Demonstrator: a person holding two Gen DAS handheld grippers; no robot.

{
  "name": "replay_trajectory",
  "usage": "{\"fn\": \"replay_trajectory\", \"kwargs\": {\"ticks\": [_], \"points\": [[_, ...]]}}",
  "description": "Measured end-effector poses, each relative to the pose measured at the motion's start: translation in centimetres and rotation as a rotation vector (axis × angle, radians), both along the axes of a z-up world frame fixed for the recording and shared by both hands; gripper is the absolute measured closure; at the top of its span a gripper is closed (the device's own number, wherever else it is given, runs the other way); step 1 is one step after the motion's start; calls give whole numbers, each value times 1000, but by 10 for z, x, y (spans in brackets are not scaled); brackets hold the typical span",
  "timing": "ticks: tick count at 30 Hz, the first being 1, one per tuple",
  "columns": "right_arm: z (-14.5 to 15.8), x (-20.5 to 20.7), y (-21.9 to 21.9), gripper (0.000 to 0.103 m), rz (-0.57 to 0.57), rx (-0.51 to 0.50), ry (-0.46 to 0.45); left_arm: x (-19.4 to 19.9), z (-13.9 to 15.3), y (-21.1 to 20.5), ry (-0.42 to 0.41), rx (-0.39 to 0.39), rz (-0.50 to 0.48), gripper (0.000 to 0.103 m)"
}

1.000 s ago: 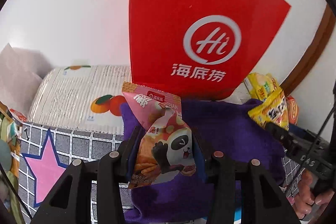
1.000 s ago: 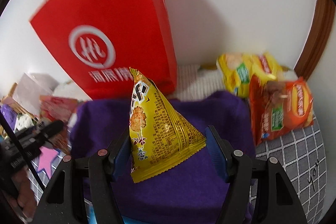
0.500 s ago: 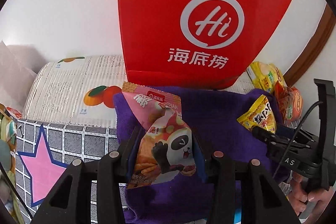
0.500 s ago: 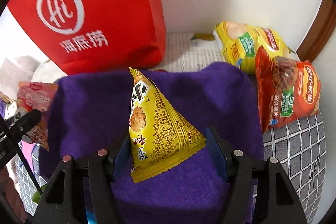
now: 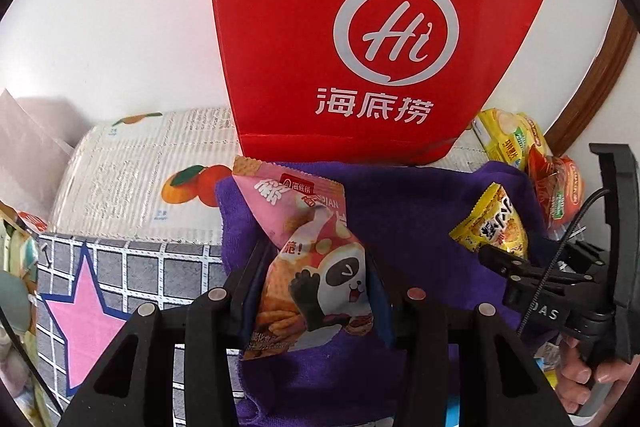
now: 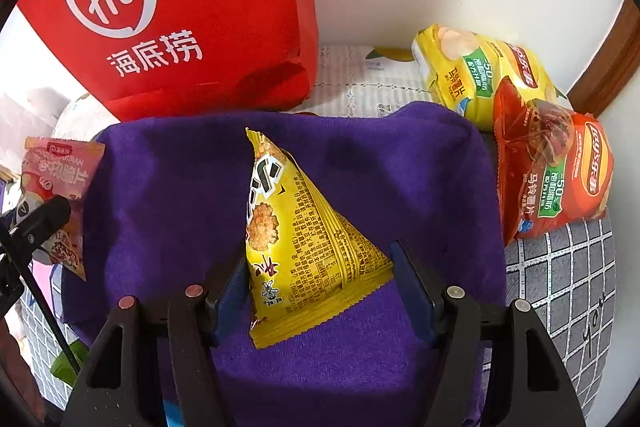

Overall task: Organize snacks
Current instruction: 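Carry both packs onto the purple towel and open both tools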

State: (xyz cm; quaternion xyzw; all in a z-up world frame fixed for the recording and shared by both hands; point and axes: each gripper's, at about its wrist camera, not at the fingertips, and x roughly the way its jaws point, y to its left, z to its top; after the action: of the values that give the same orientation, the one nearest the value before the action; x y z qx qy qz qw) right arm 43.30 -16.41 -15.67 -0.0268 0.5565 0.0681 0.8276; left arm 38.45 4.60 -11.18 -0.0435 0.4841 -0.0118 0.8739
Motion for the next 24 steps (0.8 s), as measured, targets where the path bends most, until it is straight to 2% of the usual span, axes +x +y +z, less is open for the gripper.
{"fn": "replay_trajectory", "kwargs": {"ticks": [5,8,18,24], "points": [[6,-3,0,24,15,-8,-23,1,-4,-5,12,2,-10,60],[11,-6,-1,24,25,-14,-37,0,-5,-7,17,3,-14,60],[58,-23,-28,24,-22,83,-148,6,-23,-16,79,13,-28,60],[76,-29,-35,24,-35,120,-185,7,-31,-20,104,32,-33,60]]}}
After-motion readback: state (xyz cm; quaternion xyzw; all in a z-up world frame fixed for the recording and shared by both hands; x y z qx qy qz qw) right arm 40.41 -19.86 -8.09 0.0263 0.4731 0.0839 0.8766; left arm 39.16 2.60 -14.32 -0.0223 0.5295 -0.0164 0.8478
